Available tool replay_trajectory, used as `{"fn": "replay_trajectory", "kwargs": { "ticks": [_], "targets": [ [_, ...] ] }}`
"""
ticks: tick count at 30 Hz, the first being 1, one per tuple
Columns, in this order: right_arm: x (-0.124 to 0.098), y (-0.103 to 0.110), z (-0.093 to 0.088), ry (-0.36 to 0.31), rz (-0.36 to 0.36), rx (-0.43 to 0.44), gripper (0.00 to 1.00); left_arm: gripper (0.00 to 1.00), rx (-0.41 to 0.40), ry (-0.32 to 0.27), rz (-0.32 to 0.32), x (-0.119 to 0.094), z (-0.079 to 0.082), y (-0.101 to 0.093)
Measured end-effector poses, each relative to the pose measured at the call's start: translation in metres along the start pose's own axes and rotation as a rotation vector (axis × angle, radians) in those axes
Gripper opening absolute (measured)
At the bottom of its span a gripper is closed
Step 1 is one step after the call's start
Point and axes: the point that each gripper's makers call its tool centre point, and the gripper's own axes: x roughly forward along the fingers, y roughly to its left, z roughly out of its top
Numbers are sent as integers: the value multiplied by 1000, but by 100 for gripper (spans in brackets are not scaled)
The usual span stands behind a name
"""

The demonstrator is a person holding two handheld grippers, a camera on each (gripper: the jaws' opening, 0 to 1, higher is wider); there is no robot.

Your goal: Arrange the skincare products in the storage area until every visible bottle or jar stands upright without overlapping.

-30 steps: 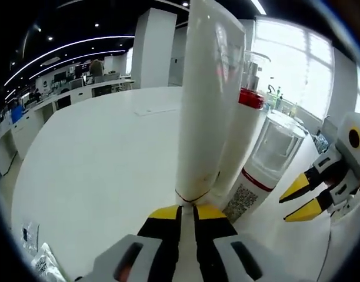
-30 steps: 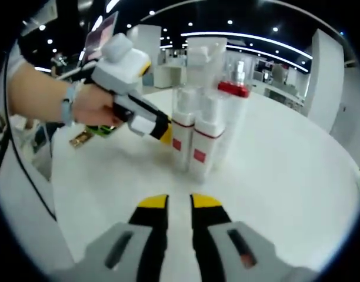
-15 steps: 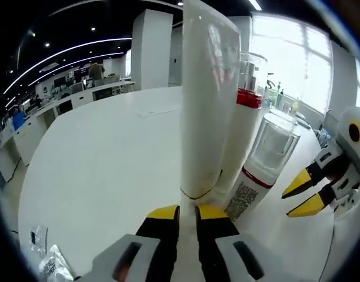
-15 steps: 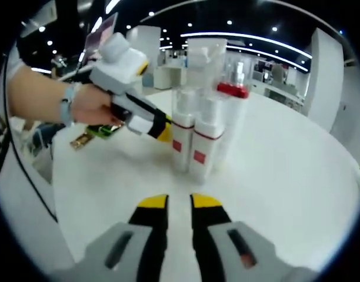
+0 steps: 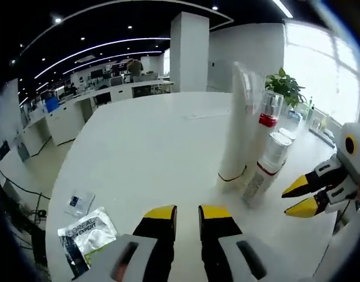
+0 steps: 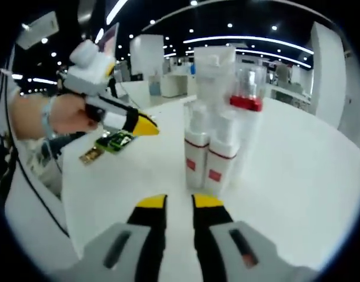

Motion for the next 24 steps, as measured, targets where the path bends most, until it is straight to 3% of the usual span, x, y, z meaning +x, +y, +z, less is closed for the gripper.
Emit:
{"fn": "replay_trajectory", "kwargs": {
  "ticks": [2, 10, 18, 24],
  "targets": [
    [6, 9, 7, -10, 33, 10, 17, 15, 5, -12, 48, -11, -4, 14],
    [37, 50, 31, -37, 160, -54, 18, 15, -104, 17, 256, -56, -43, 79],
    [69, 76, 50, -37, 222, -90, 18, 15, -199, 33, 339, -76, -71, 109],
    [94, 90, 50, 5, 252, -57, 20, 15, -280, 79, 388, -82, -101, 122]
  ]
}}
